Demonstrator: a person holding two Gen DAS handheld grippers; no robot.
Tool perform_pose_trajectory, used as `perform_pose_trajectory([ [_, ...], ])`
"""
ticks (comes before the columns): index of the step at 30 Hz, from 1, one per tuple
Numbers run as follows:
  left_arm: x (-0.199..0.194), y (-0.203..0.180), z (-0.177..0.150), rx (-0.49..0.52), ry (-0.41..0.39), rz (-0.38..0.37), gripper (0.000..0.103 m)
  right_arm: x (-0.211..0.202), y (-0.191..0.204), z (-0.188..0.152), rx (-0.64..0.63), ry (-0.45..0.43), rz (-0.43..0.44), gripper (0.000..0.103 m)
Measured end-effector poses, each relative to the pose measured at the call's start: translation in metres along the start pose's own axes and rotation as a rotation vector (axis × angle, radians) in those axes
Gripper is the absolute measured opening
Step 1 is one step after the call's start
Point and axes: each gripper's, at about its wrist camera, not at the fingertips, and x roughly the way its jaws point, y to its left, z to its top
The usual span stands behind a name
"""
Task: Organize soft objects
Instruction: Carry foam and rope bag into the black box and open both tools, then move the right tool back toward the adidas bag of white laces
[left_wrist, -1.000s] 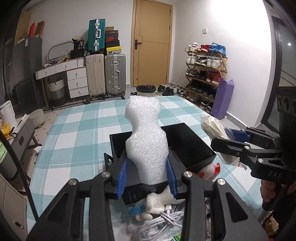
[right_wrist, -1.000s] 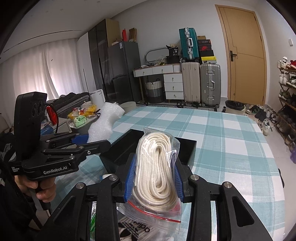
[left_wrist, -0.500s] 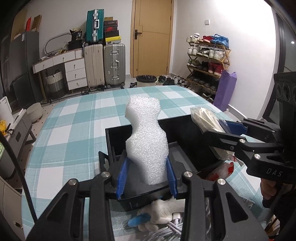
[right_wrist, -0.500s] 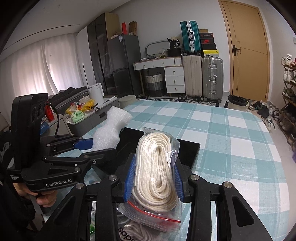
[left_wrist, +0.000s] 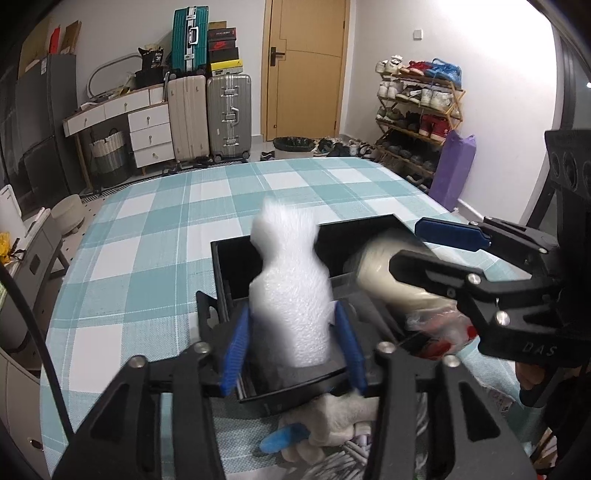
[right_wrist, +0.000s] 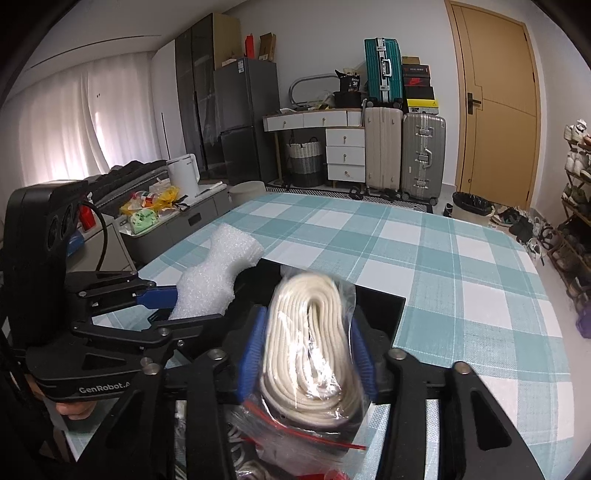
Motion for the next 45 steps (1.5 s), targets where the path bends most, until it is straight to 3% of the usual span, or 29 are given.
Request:
perform_pose_trajectory([
  [2,-0.005,-0.002,0.0,0.008,-0.013,-0.01,0.064,-0.005,0.0,-0.001,-0.006,-0.005,-0.004,0.06],
  [3,-0.008,-0.003,0.0,0.016,-0.02,-0.001,0.066,-0.008,0.0,-0.002,-0.009,-0.007,-0.01,0.068],
  [4,-0.011,-0.005,-0.001,0.026,-0.029,0.014,0.075,-0.011,-0.001,-0.003,-0.009,-0.01,-0.014,0.079],
  [6,-0.017,-0.005,-0.002,0.023,-0.047,0.03,0.094,-0.019,-0.002,-0.005,-0.005,-0.02,-0.023,0.089],
  [10,-0.03,0.0,-0.006,-0.015,-0.081,0.031,0.103,-0.032,-0.002,-0.01,0.007,-0.031,-0.049,0.102],
  [27,-0.055,0.008,-0.028,-0.05,-0.123,0.049,0.103,-0.071,0.003,-0.041,0.04,-0.006,-0.067,0.102],
  [45,-0.047,0.011,-0.057,-0.021,-0.062,0.066,0.103,-0.071,0.019,-0.073,0.072,0.073,-0.06,0.102],
])
